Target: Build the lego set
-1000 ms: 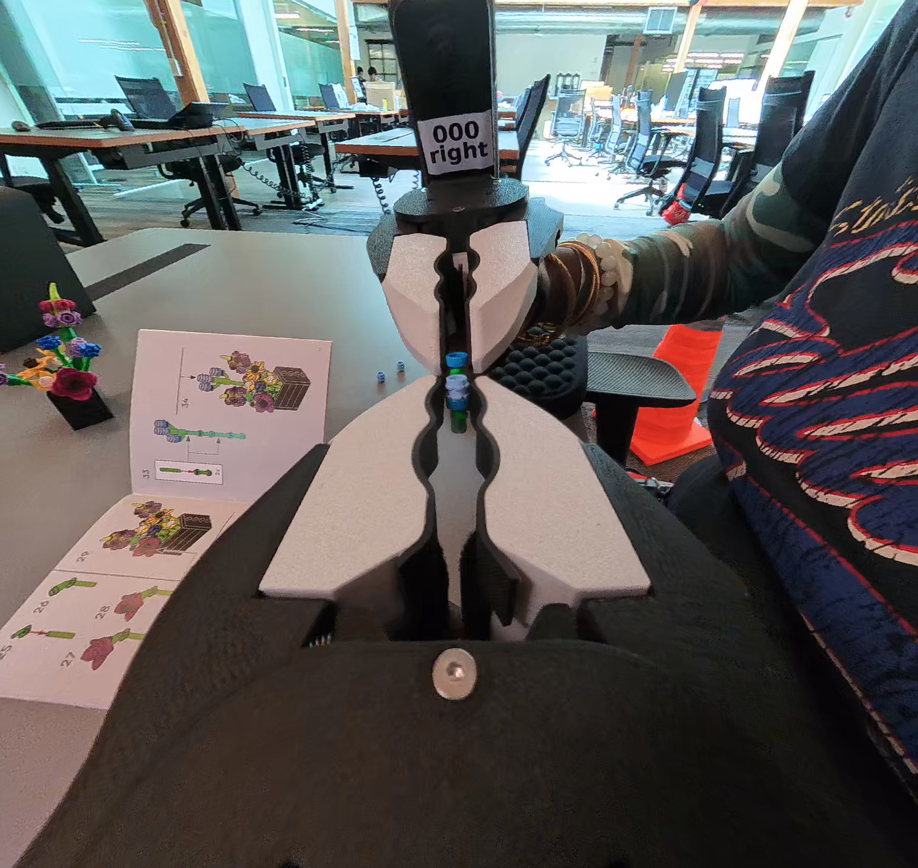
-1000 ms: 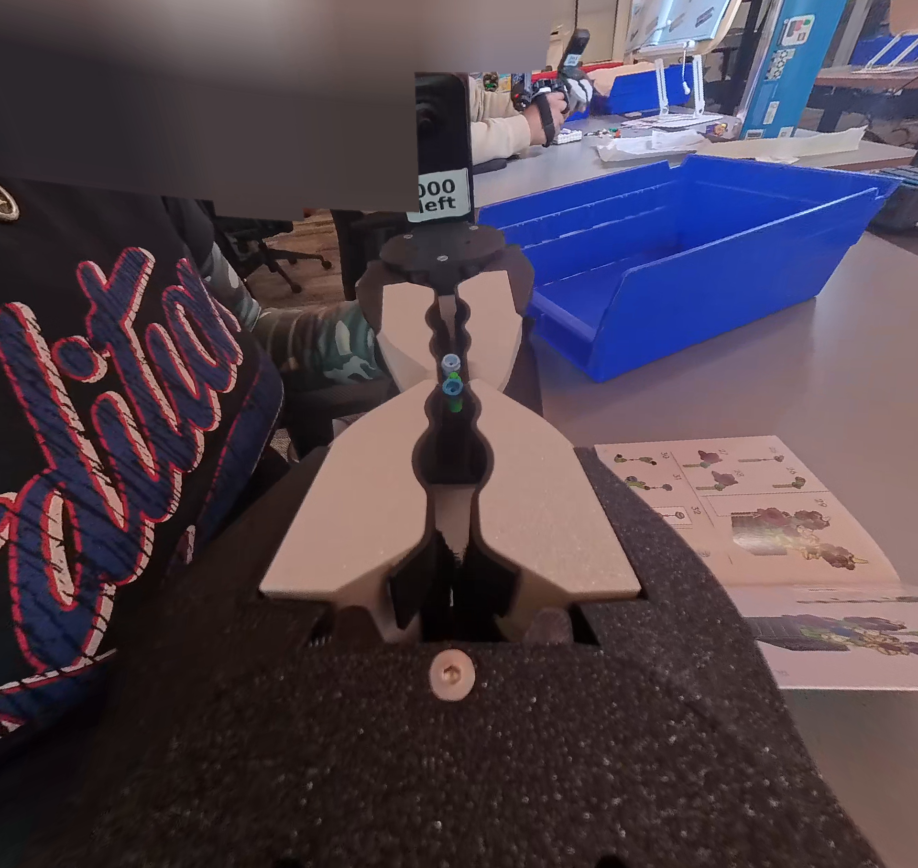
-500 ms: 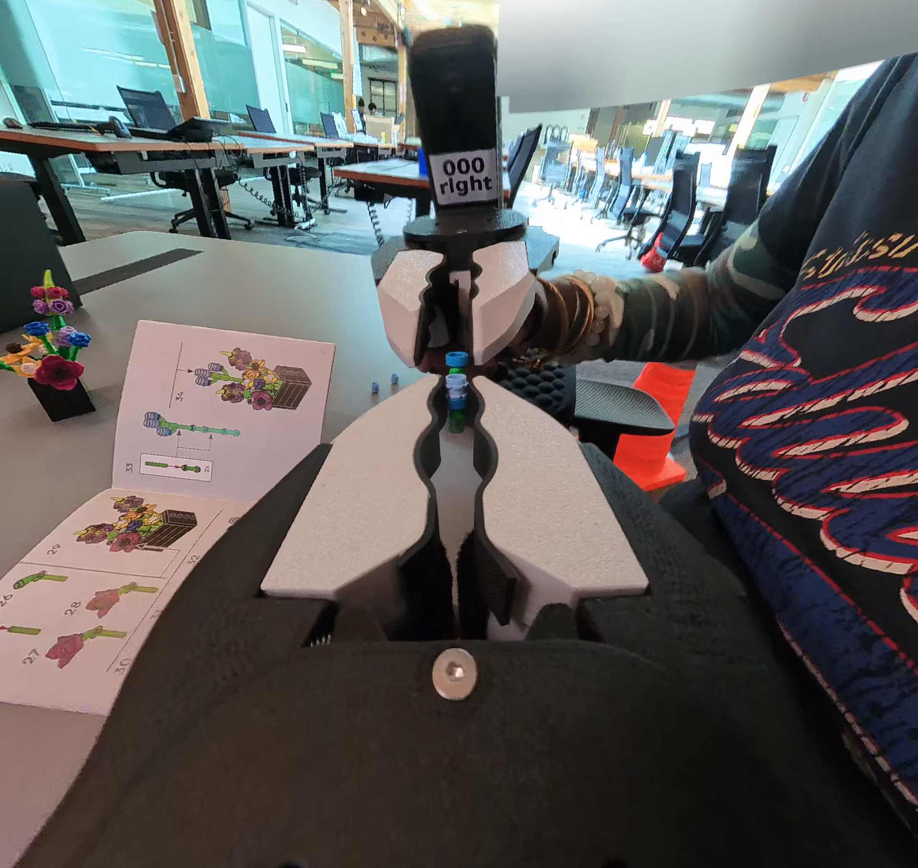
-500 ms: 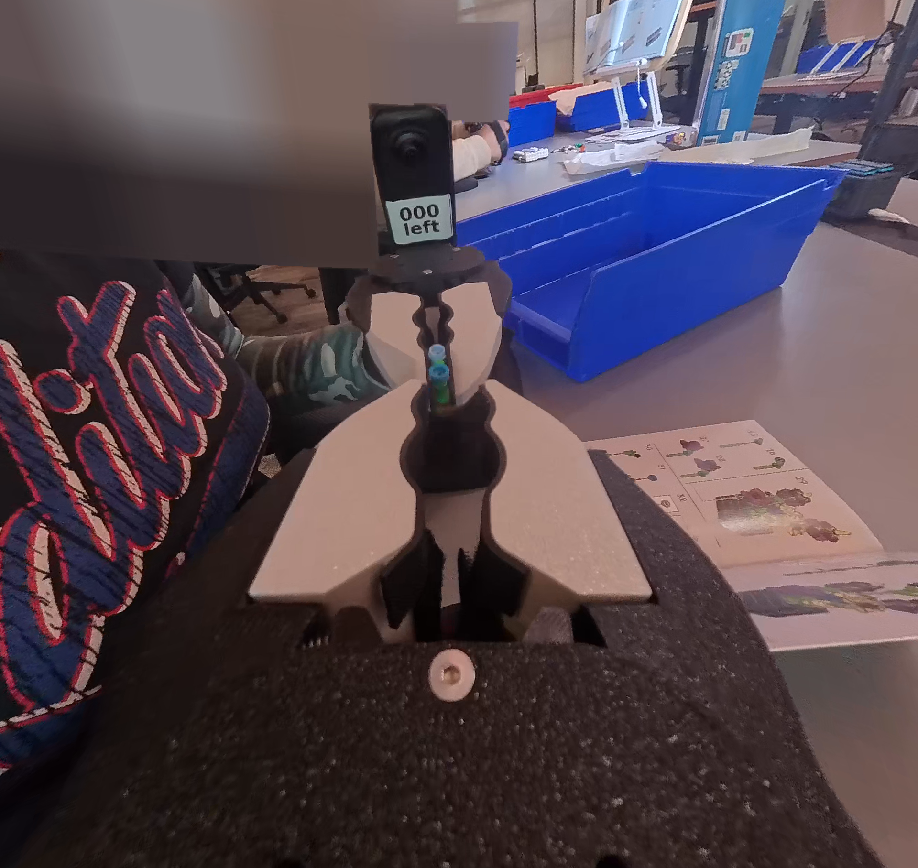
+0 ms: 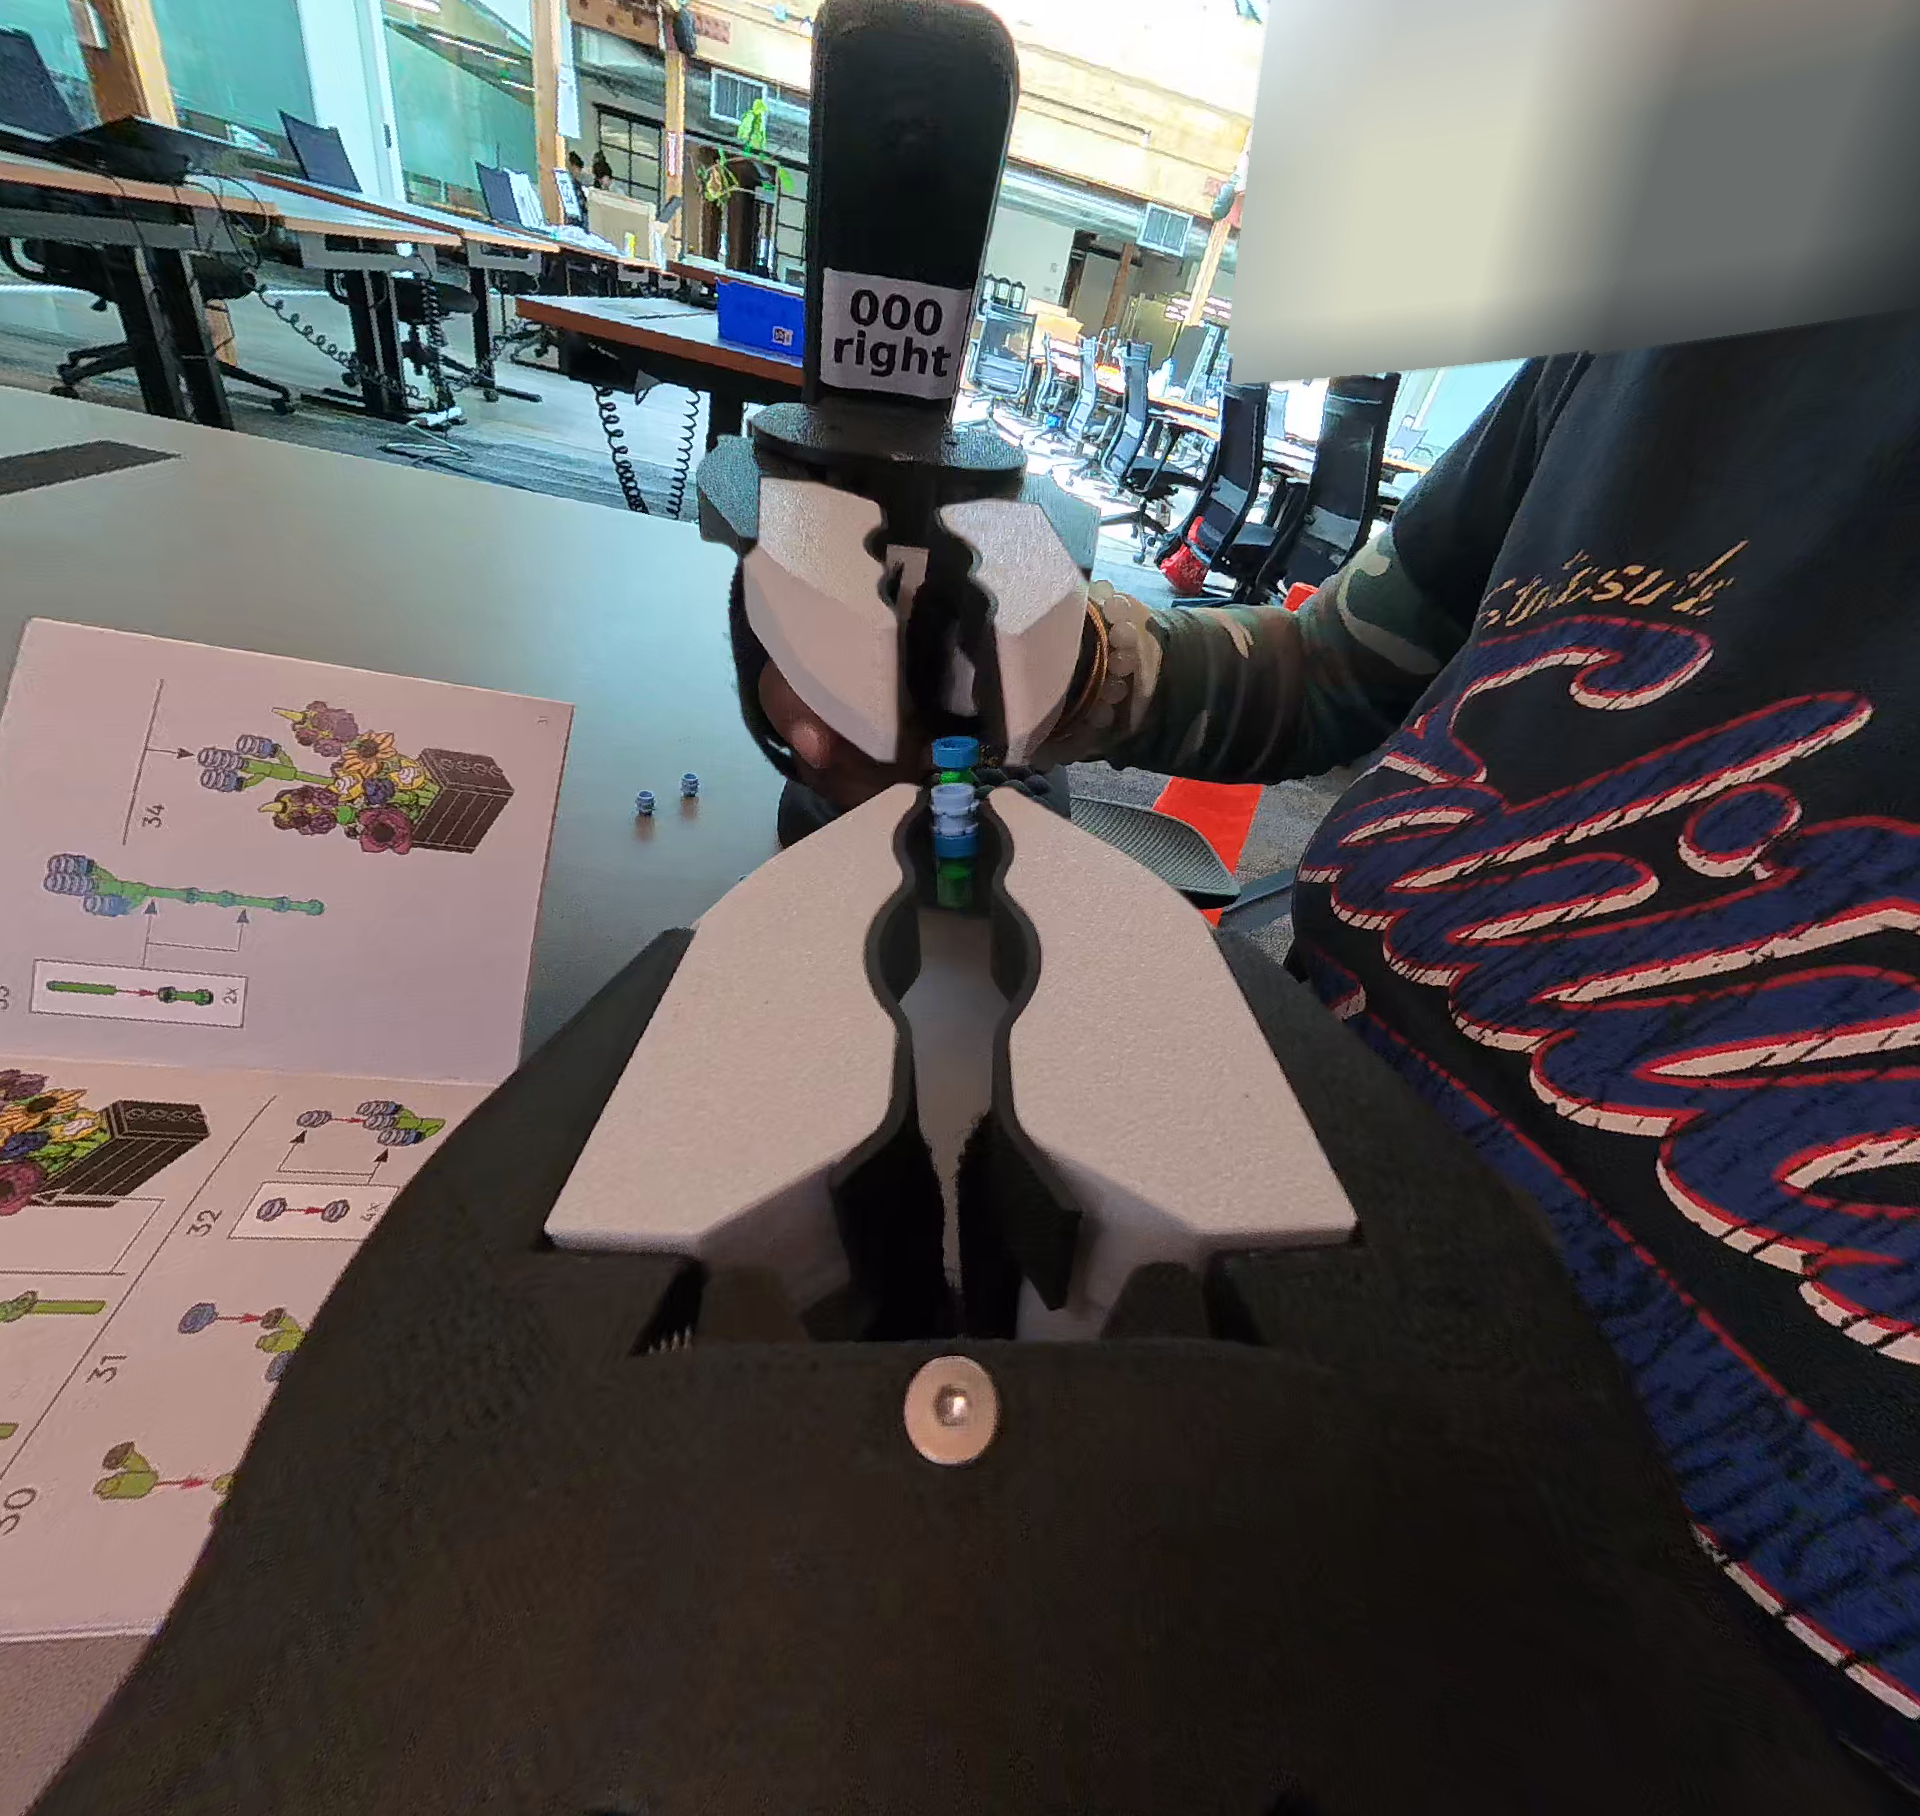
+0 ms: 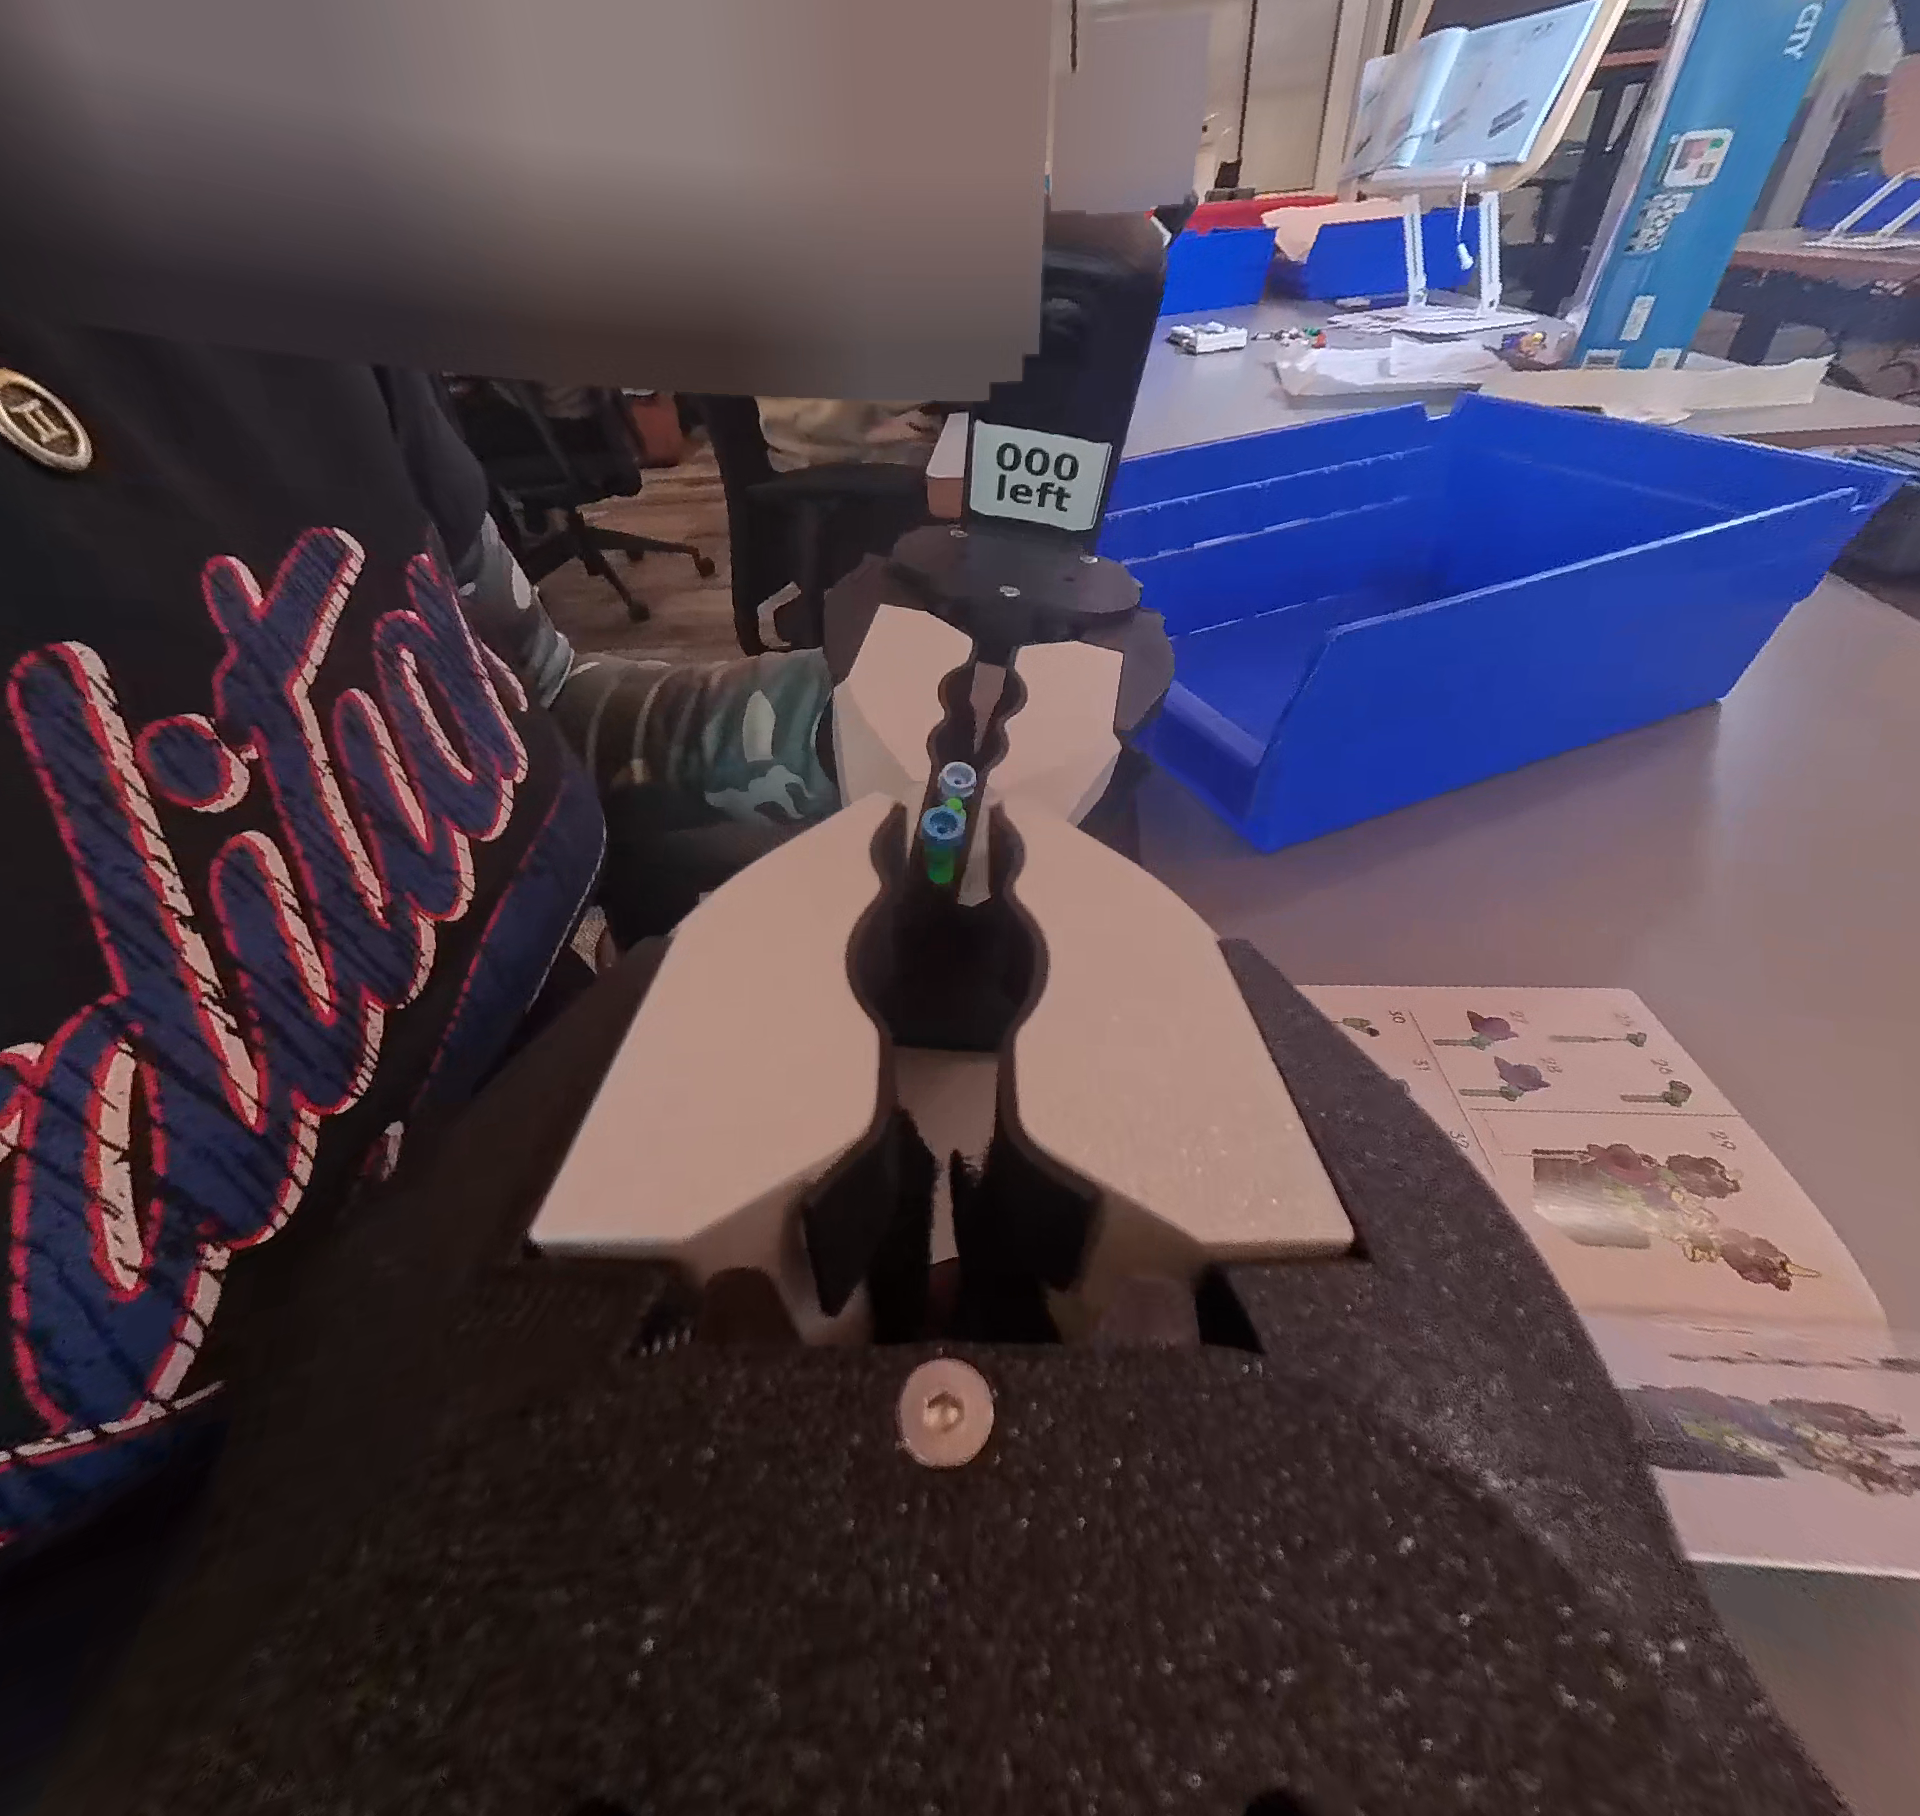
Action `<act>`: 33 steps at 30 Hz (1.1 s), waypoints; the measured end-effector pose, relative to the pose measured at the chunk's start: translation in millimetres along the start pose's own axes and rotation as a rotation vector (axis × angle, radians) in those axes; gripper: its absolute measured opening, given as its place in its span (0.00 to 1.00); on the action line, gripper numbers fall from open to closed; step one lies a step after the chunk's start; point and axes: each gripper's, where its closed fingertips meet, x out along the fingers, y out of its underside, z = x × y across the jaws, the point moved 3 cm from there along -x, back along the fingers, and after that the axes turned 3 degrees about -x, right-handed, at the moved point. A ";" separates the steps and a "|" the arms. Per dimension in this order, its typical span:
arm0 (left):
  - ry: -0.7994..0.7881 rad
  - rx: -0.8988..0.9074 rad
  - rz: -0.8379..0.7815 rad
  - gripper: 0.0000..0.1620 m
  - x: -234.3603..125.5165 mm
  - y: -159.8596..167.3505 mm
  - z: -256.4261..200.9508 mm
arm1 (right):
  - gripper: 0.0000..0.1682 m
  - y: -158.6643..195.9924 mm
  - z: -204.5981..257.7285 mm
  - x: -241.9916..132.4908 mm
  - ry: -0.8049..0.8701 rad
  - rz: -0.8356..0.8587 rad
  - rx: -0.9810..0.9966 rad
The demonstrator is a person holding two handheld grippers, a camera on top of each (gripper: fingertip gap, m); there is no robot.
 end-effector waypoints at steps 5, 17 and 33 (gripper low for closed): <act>-0.046 -0.008 -0.021 0.06 -0.3 -4.4 6.7 | 0.05 -0.1 -6.7 -0.3 0.067 -0.016 0.019; -1.221 1.173 0.250 0.14 0.0 -33.5 43.7 | 0.05 0.4 -66.9 -34.2 0.673 -0.569 0.599; -1.183 1.316 0.400 0.03 11.2 -30.0 56.3 | 0.05 2.1 -61.3 -14.8 0.550 -0.645 0.783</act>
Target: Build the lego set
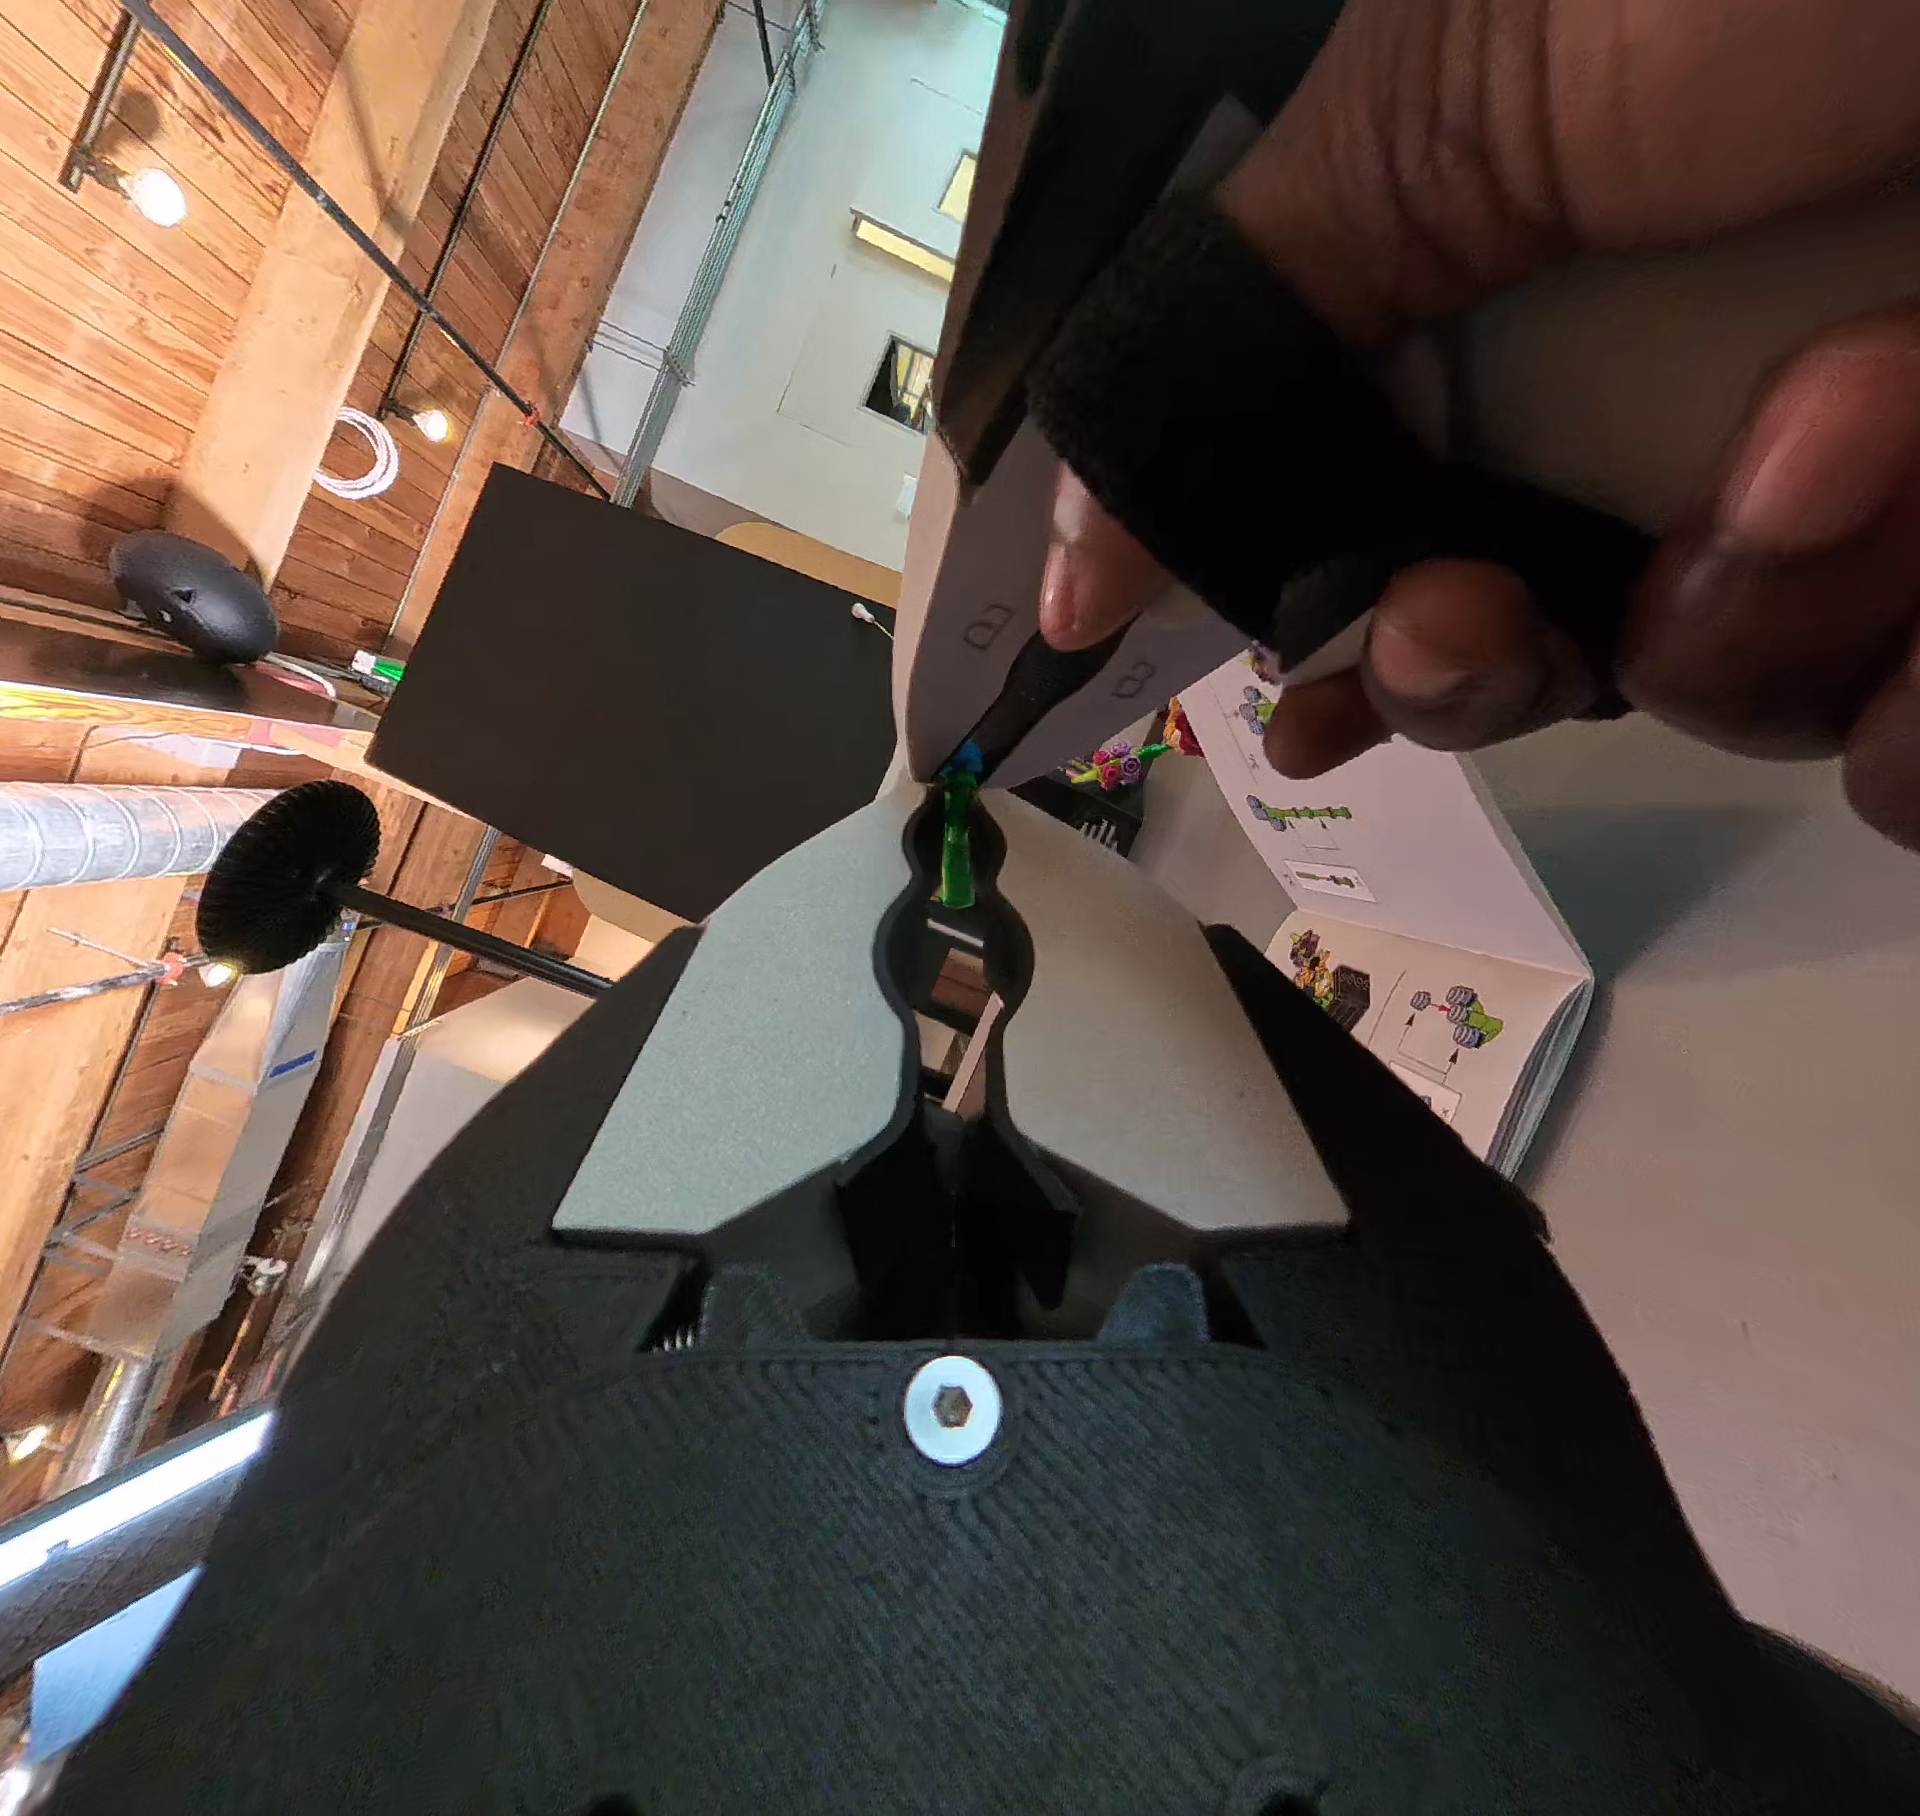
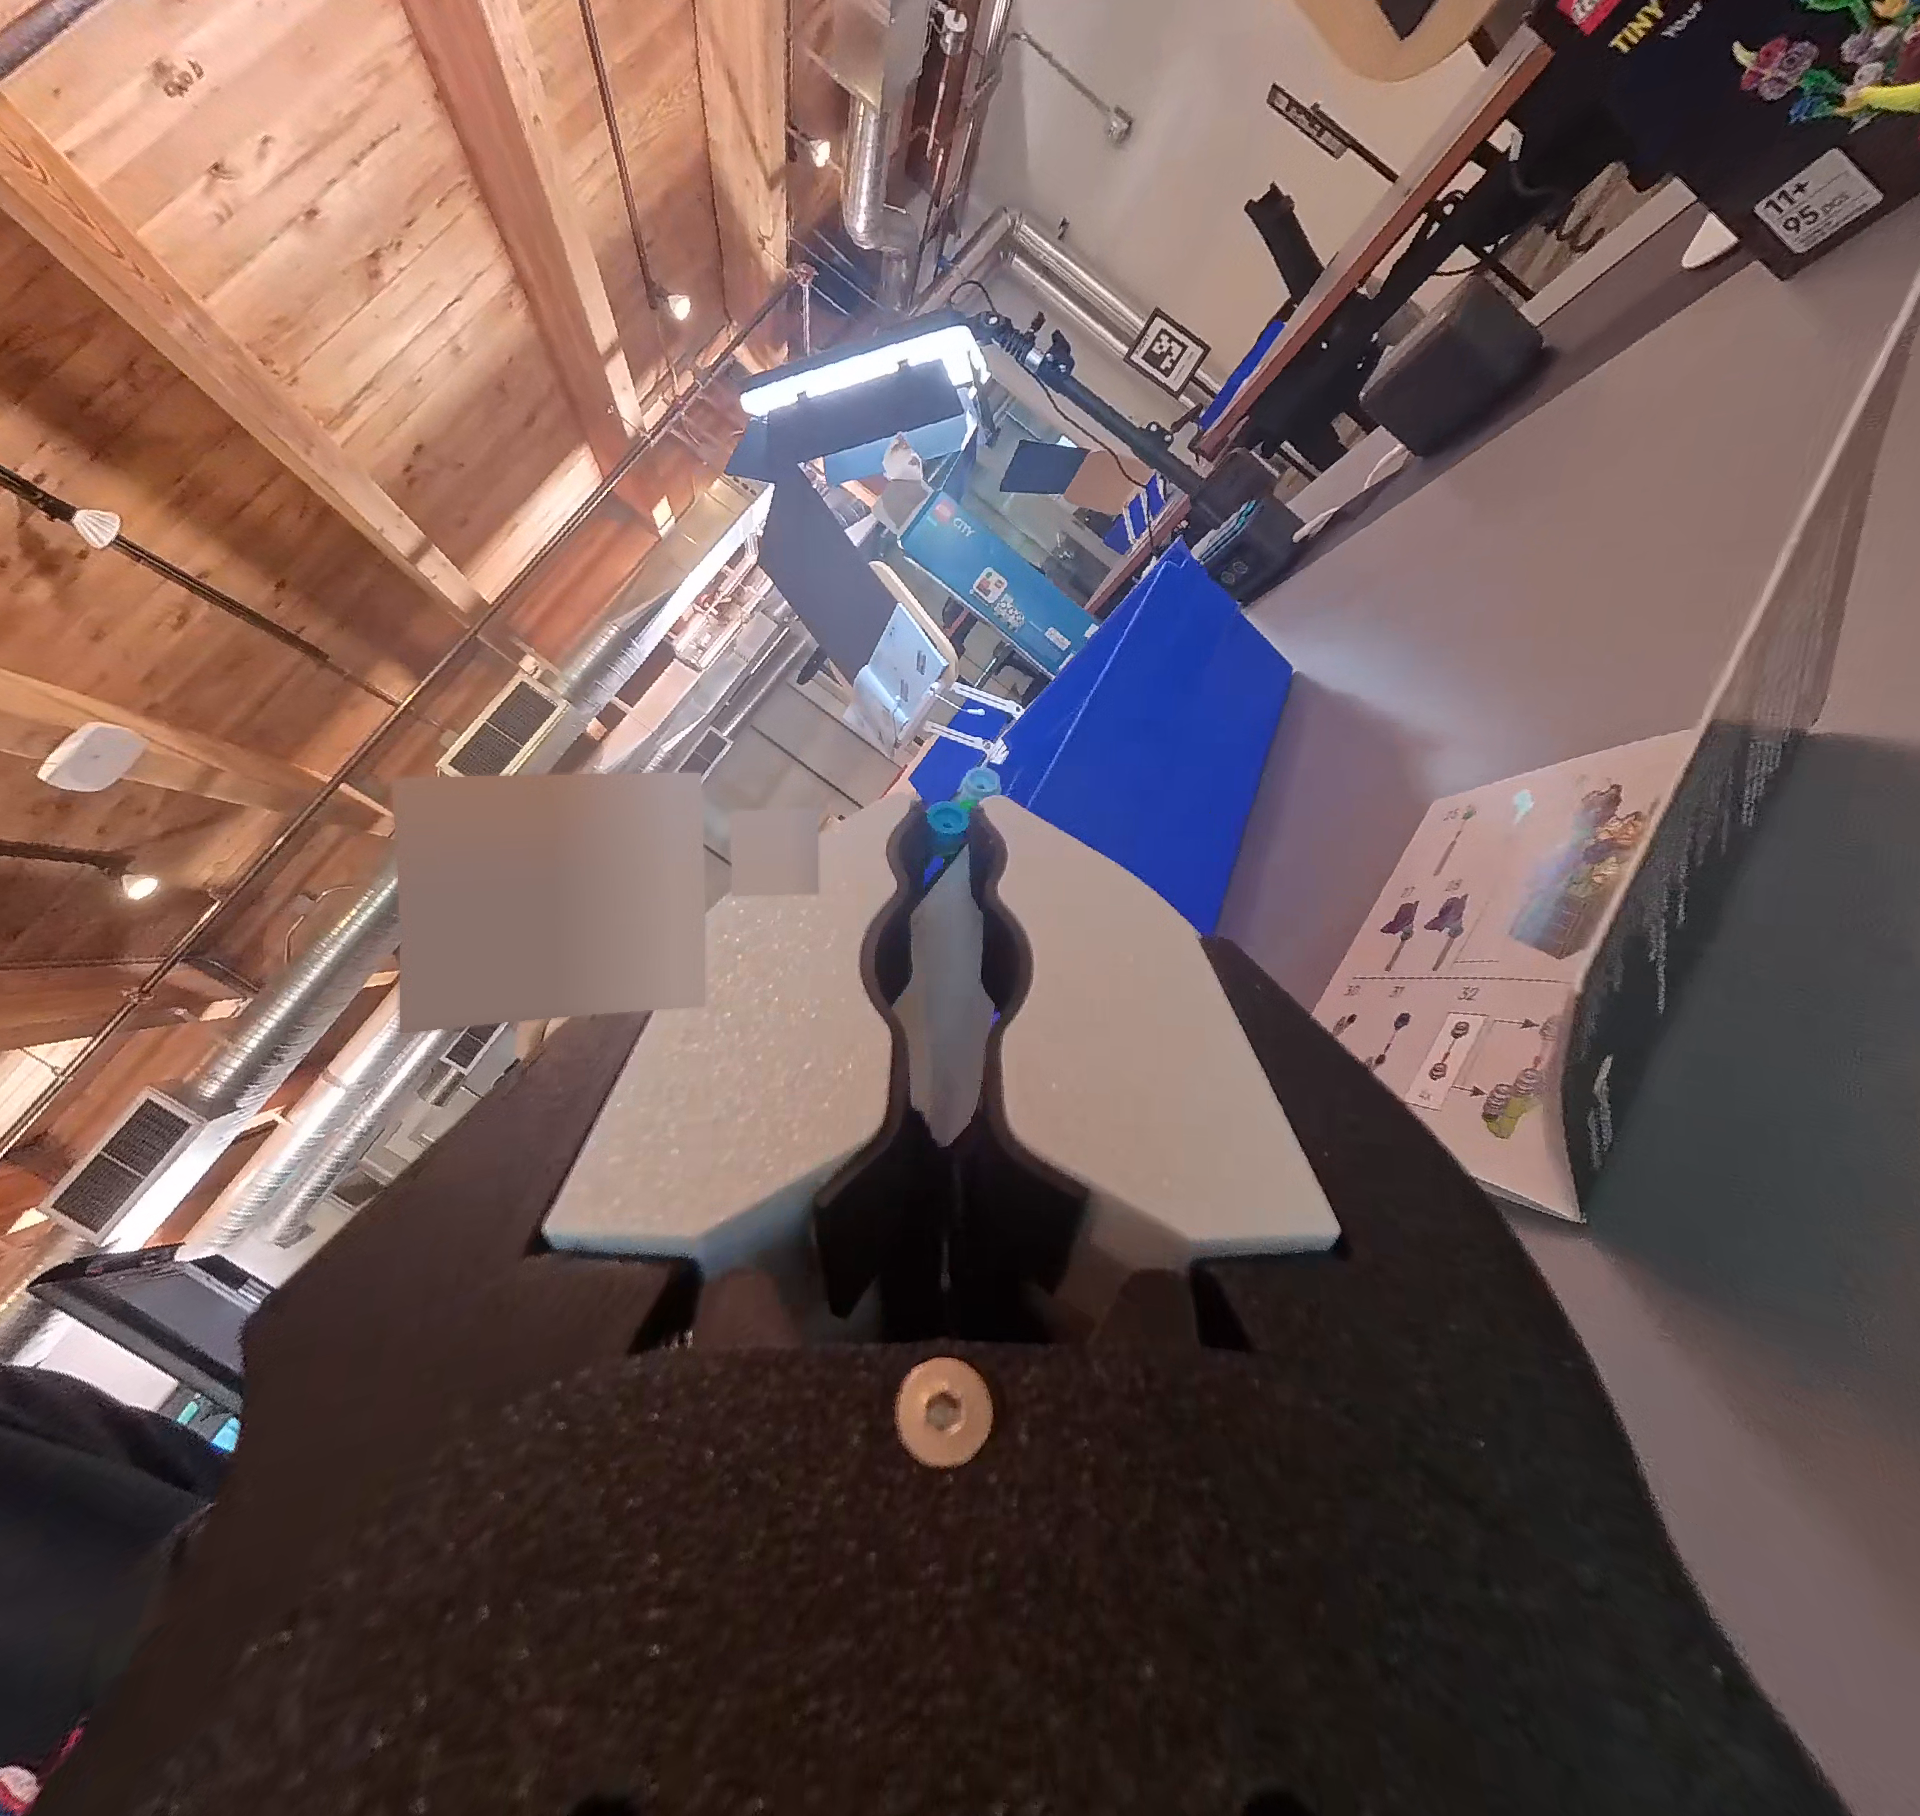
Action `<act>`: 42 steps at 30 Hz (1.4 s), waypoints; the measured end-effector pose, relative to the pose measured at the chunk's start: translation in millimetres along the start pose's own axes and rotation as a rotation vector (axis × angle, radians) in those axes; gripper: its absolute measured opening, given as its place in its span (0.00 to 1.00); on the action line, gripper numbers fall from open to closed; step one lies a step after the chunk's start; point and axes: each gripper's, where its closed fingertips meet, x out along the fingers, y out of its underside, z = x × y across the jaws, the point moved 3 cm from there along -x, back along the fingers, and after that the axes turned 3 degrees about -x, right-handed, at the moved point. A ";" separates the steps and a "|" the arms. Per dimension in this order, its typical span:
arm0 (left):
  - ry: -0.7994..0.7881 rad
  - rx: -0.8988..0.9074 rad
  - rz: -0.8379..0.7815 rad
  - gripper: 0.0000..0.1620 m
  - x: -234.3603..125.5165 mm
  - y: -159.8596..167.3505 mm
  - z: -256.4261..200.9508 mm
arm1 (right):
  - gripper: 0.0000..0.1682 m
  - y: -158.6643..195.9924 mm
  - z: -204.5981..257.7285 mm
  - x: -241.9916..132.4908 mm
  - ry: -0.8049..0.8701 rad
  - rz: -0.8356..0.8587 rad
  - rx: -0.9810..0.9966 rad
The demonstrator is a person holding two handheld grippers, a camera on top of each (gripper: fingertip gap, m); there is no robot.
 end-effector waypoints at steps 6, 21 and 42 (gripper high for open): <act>0.160 -0.654 -0.252 0.03 -13.3 -8.5 23.7 | 0.23 -11.1 32.3 -2.5 -0.217 0.034 -0.165; 0.640 -1.790 -0.810 0.02 -39.3 -10.1 48.4 | 0.05 3.2 59.5 1.1 -0.515 0.288 -0.512; 0.940 -1.568 -0.557 0.04 -36.9 -9.5 25.5 | 0.04 6.9 44.5 -12.7 -0.482 0.484 -0.594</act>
